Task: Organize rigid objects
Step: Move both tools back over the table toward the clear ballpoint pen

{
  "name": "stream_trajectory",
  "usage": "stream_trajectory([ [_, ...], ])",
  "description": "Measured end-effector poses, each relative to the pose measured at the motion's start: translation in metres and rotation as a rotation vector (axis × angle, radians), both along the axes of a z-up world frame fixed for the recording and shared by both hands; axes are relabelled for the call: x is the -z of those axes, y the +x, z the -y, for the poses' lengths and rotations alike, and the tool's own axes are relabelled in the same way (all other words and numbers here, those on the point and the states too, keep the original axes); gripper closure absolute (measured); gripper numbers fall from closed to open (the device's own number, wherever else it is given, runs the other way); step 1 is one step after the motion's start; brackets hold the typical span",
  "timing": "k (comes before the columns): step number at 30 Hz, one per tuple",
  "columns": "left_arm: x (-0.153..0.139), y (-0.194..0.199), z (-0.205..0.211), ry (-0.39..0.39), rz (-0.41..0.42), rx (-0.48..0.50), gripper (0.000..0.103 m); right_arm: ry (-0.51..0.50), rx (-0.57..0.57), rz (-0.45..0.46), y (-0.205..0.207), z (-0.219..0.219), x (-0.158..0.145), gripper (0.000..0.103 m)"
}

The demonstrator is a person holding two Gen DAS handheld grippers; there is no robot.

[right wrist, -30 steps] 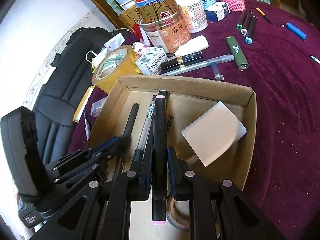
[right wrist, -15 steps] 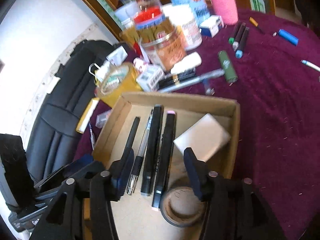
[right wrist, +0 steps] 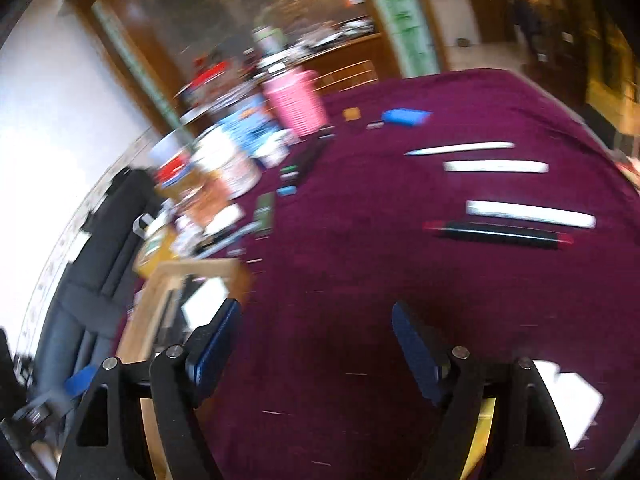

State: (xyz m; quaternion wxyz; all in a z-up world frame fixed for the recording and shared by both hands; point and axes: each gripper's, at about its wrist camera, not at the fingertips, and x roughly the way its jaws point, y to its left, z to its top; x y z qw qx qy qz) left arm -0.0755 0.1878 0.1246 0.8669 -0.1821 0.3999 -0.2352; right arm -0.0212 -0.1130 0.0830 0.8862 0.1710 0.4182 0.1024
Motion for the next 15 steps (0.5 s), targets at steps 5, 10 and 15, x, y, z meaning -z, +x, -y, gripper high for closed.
stream_trajectory([
  [5, 0.012, -0.013, 0.062, 0.028, 0.002, 0.119, 0.022, -0.004, 0.150, -0.034, -0.024, 0.097, 0.016, 0.022],
  [10, 0.039, -0.011, 0.118, 0.114, -0.053, 0.184, 0.022, 0.062, 0.278, -0.070, -0.041, 0.164, 0.033, 0.022],
  [15, 0.061, -0.013, 0.164, 0.244, -0.067, 0.247, 0.022, 0.102, 0.333, -0.052, -0.040, 0.199, 0.047, 0.022],
])
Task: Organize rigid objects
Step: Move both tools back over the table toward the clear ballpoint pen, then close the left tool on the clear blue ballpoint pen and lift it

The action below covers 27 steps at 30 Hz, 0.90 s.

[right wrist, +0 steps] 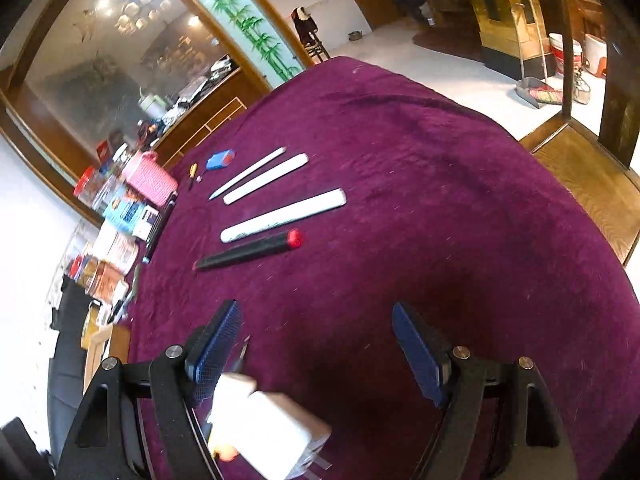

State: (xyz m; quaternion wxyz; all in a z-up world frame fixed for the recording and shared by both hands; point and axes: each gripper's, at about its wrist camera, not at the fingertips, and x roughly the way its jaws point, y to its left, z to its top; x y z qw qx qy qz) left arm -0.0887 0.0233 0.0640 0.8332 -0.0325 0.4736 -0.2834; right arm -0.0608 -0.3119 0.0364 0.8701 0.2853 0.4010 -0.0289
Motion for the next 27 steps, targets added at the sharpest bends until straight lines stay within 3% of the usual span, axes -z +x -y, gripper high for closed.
stream_trajectory([
  [5, 0.019, 0.001, 0.027, 0.117, 0.006, 0.052, 0.022, 0.022, -0.012, 0.027, -0.002, 0.005, 0.011, 0.018],
  [7, 0.022, -0.001, 0.036, 0.156, 0.035, 0.075, 0.027, 0.032, -0.021, 0.026, -0.001, 0.005, 0.013, 0.018],
  [9, 0.025, -0.003, 0.050, 0.215, 0.078, 0.112, 0.057, 0.030, -0.027, 0.026, -0.001, 0.005, 0.014, 0.017],
  [11, 0.033, 0.000, 0.060, 0.236, 0.068, 0.135, 0.078, 0.031, -0.029, 0.027, -0.001, 0.005, 0.014, 0.017],
  [12, 0.036, 0.002, 0.063, 0.232, 0.051, 0.145, 0.081, 0.034, -0.030, 0.029, -0.002, 0.006, 0.014, 0.017],
  [17, 0.045, 0.010, 0.067, 0.236, 0.050, 0.143, 0.082, 0.059, -0.028, 0.038, -0.003, 0.009, 0.015, 0.017],
  [20, 0.046, 0.015, 0.062, 0.242, 0.055, 0.129, 0.092, 0.056, -0.029, 0.038, -0.004, 0.009, 0.015, 0.016],
  [24, 0.047, 0.020, 0.049, 0.262, 0.072, 0.086, 0.092, 0.046, -0.033, 0.039, -0.004, 0.008, 0.014, 0.014],
  [27, 0.047, 0.026, 0.041, 0.217, 0.045, 0.073, 0.091, 0.025, -0.039, 0.035, -0.003, 0.004, 0.014, 0.013],
])
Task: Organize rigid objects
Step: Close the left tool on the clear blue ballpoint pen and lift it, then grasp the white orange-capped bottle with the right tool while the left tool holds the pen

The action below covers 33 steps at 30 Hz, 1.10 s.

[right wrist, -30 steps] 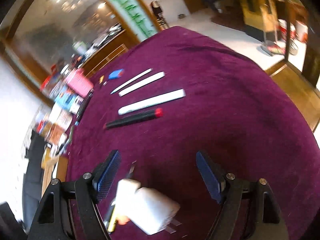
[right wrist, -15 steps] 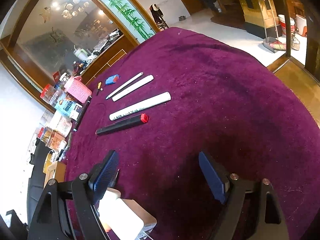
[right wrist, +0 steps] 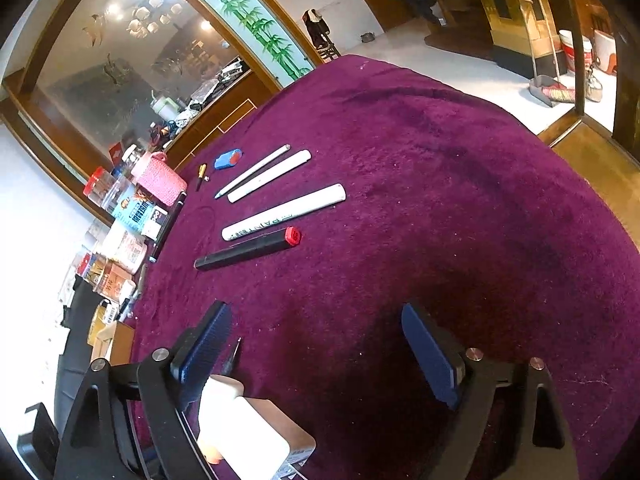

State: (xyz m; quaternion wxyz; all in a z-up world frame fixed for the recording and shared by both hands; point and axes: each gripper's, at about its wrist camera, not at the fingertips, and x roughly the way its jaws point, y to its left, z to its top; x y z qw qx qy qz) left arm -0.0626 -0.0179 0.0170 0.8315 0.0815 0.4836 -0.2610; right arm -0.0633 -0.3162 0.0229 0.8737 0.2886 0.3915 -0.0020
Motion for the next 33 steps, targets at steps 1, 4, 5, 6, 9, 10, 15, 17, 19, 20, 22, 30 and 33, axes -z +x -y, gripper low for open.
stream_trajectory([
  [1, 0.000, 0.000, 0.001, 0.002, 0.004, -0.001, 0.091, -0.010, -0.002, -0.002, 0.000, -0.001, 0.000, 0.012],
  [4, 0.001, -0.002, 0.014, 0.042, 0.040, 0.027, 0.081, -0.029, -0.009, -0.005, 0.002, -0.005, -0.001, 0.011],
  [5, 0.001, -0.004, 0.020, 0.051, 0.054, 0.043, 0.071, -0.032, -0.010, -0.006, 0.003, -0.006, 0.000, 0.011],
  [6, 0.003, -0.005, 0.025, 0.060, 0.072, 0.054, 0.065, -0.035, -0.011, -0.006, 0.003, -0.006, -0.001, 0.010],
  [9, 0.003, -0.006, 0.030, 0.070, 0.100, 0.061, 0.066, -0.039, -0.012, -0.006, 0.004, -0.007, -0.001, 0.010],
  [10, 0.003, -0.005, 0.026, 0.054, 0.094, 0.054, 0.072, -0.041, -0.013, -0.005, 0.004, -0.007, -0.001, 0.010],
  [15, -0.003, 0.003, -0.011, -0.029, 0.052, -0.028, 0.093, -0.057, -0.018, -0.007, 0.005, -0.011, 0.000, 0.008],
  [17, -0.011, 0.000, -0.028, -0.055, 0.061, -0.063, 0.093, -0.060, -0.019, -0.007, 0.005, -0.011, 0.000, 0.008],
  [19, -0.020, -0.003, -0.044, -0.103, 0.064, -0.088, 0.093, -0.062, -0.019, -0.007, 0.005, -0.011, 0.000, 0.008],
  [20, -0.024, -0.004, -0.049, -0.121, 0.068, -0.098, 0.093, -0.061, -0.019, -0.007, 0.005, -0.011, 0.000, 0.008],
  [22, -0.034, -0.008, -0.060, -0.160, 0.082, -0.118, 0.093, -0.064, -0.021, -0.007, 0.006, -0.011, 0.000, 0.006],
  [30, -0.047, -0.022, -0.080, -0.236, 0.098, -0.120, 0.093, -0.113, -0.180, -0.020, -0.007, -0.049, -0.021, 0.005],
  [33, -0.044, -0.023, -0.086, -0.266, 0.082, -0.125, 0.093, -0.113, -0.271, -0.018, -0.011, -0.073, -0.030, 0.005],
])
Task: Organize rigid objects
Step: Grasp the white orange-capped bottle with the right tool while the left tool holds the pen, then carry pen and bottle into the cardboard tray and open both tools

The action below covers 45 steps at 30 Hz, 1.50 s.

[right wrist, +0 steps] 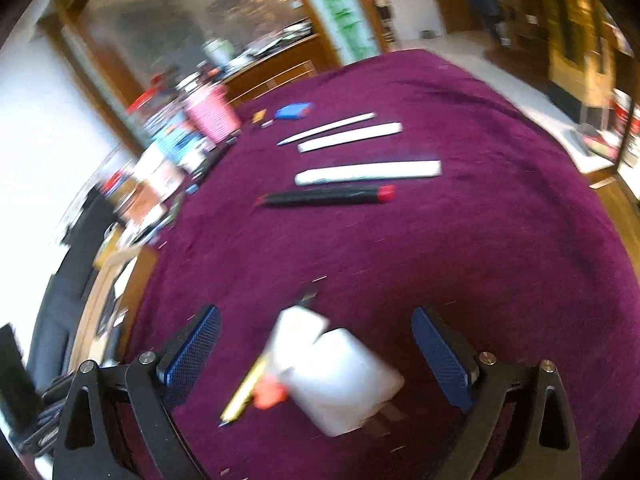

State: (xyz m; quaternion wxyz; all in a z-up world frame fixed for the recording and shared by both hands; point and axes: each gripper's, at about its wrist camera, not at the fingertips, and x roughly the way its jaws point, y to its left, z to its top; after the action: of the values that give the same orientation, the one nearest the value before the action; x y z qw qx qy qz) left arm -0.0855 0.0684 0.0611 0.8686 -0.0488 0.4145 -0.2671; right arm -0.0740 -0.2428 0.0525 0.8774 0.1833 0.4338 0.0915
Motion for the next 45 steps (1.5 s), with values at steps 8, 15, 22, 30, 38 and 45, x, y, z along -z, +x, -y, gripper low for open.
stream_trajectory([
  [8, 0.005, -0.004, -0.019, -0.042, -0.014, -0.013, 0.093, -0.088, -0.151, -0.168, 0.036, -0.060, 0.019, 0.005],
  [15, 0.005, -0.005, -0.043, -0.085, -0.022, -0.053, 0.093, 0.058, -0.182, -0.107, 0.036, -0.068, 0.004, 0.005],
  [22, 0.012, -0.002, -0.055, -0.115, -0.046, -0.062, 0.093, -0.169, -0.252, -0.115, 0.017, -0.084, 0.005, 0.028],
  [30, 0.009, -0.008, -0.059, -0.122, -0.038, -0.067, 0.093, -0.344, -0.339, -0.114, 0.010, -0.114, 0.027, 0.070],
  [38, -0.019, -0.016, -0.112, -0.147, 0.002, -0.143, 0.092, -0.263, -0.288, -0.070, 0.001, -0.099, 0.008, 0.073],
  [45, -0.020, 0.003, -0.188, 0.035, -0.021, -0.355, 0.092, -0.068, -0.355, -0.031, 0.010, -0.129, -0.024, 0.073],
])
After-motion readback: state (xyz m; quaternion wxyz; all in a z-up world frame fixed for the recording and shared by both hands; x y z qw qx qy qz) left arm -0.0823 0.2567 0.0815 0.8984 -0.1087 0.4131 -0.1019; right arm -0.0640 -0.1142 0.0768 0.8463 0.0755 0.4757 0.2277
